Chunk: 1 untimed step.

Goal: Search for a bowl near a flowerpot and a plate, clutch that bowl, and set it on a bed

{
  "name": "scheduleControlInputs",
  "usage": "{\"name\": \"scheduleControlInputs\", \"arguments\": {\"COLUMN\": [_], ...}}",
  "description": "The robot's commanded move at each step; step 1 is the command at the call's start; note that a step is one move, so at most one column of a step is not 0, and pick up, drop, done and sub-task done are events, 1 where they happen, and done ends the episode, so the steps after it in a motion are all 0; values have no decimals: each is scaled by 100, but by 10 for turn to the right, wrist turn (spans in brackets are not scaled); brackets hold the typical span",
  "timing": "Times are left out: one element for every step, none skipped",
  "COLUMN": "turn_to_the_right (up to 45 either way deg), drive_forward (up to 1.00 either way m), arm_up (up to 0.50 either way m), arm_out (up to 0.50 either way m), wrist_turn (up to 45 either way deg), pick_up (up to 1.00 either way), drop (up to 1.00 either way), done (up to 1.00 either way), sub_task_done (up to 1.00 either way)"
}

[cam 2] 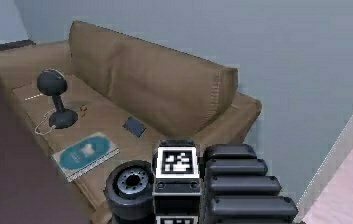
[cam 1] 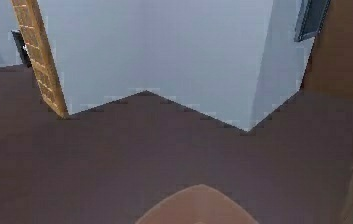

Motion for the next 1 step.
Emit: {"name": "scheduleControlInputs", "arguments": {"turn_to_the_right": [0], "drive_forward": [20], "arm_up": [0], "arm_out": [0], "wrist_turn": [0], "pick_up": [0], "drop": [0], "done": [0], "sub_task_done": [0]}}
